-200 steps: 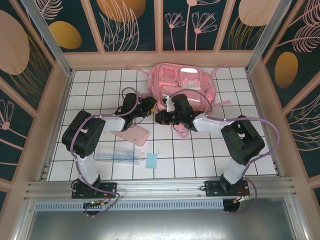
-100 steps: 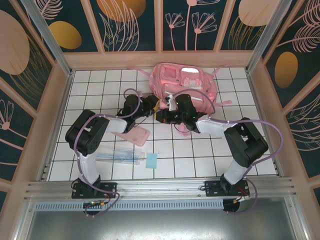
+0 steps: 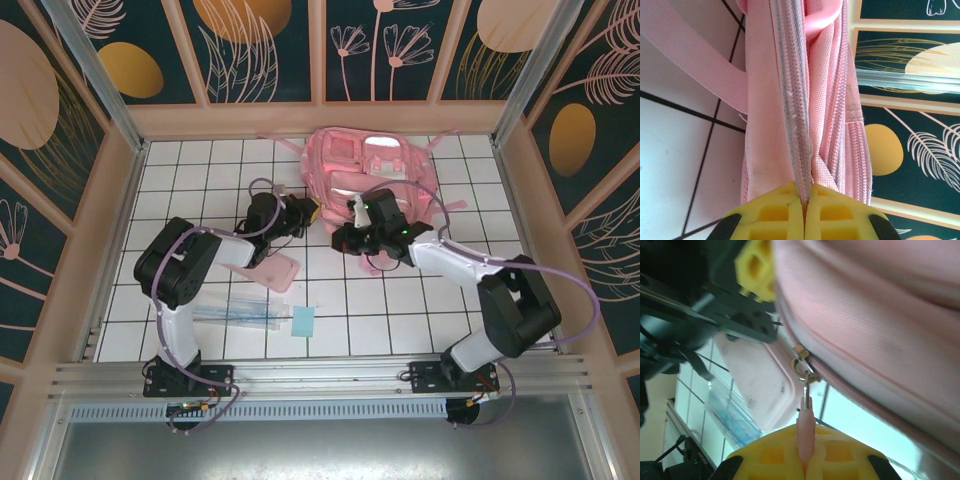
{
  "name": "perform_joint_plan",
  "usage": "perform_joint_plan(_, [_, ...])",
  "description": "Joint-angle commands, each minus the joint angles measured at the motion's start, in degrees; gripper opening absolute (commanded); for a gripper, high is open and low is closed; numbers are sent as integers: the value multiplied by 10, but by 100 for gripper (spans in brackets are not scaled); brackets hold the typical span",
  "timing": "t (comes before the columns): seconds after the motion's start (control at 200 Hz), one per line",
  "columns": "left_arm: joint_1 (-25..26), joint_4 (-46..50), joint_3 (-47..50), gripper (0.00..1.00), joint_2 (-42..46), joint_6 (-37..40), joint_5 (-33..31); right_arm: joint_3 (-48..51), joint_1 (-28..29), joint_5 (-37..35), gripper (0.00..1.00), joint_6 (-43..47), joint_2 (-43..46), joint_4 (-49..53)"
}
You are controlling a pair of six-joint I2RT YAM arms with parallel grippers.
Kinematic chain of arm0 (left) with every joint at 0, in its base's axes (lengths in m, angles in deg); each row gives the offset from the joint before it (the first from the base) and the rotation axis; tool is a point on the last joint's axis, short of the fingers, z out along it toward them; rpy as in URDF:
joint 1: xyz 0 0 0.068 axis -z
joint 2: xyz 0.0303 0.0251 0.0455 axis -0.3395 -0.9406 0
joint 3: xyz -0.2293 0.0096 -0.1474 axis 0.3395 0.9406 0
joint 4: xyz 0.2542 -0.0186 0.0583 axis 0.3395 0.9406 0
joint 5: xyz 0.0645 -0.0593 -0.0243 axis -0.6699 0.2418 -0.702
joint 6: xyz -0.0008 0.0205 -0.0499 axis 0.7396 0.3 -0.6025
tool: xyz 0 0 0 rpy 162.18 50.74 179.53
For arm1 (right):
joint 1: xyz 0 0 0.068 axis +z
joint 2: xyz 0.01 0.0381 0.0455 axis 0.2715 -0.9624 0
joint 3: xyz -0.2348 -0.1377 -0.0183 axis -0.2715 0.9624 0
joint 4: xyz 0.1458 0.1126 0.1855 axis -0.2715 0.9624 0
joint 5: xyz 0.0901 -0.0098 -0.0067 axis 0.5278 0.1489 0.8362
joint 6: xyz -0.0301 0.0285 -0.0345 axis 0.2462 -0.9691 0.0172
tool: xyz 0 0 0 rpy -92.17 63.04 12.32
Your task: Pack books, pencil case, and school supplies into a backpack
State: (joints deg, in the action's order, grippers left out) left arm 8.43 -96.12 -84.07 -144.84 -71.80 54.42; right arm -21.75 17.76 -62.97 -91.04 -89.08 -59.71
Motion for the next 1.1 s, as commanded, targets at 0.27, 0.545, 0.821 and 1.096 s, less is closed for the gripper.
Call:
perform_joint_plan(0.27, [-44, 50, -13, 0, 48, 67, -5, -9, -124, -183, 0, 81, 60, 215])
perform_joint_plan(0.545, [-64, 105, -56, 0, 44, 112, -7, -2, -169, -95, 0, 100, 56, 184])
perform_joint_plan(0.821, [-71, 210, -114, 78, 43, 141, -3, 20, -65, 117, 0, -27, 5, -92])
perform_joint_plan(1.096, [-71, 329, -9, 99, 196, 174, -70, -79, -41, 129, 0, -59, -83, -227])
